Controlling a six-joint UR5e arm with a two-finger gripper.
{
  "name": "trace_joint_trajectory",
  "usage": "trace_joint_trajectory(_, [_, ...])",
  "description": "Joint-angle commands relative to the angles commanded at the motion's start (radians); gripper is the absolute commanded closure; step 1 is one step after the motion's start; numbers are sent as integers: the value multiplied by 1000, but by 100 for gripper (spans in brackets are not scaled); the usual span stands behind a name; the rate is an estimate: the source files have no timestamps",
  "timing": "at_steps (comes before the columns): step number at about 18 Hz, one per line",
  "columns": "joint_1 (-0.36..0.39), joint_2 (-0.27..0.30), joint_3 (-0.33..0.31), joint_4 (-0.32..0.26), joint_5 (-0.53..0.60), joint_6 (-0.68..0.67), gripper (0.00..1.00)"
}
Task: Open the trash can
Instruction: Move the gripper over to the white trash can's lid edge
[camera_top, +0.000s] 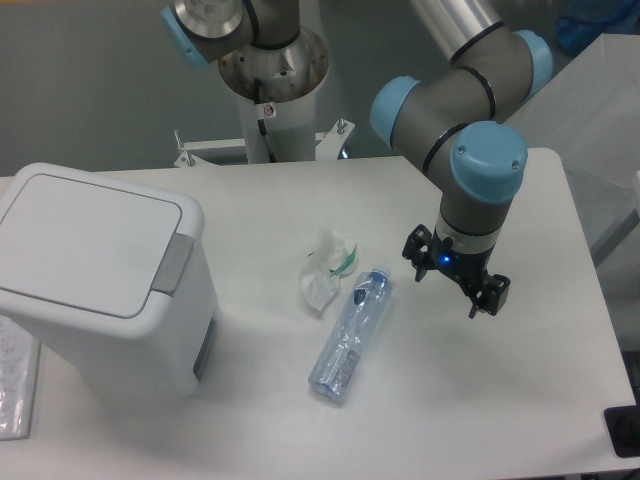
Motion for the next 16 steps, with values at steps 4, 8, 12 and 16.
trace_joint_trajectory(4, [2, 2, 8, 3, -98, -8, 0])
trace_joint_trajectory(8, [6, 2, -3, 3, -233, -43, 0])
trace_joint_trajectory(12, [-6, 14, 8, 3, -329, -205, 0])
trace_joint_trajectory(16, [-18, 55, 8, 3, -461, -401, 0])
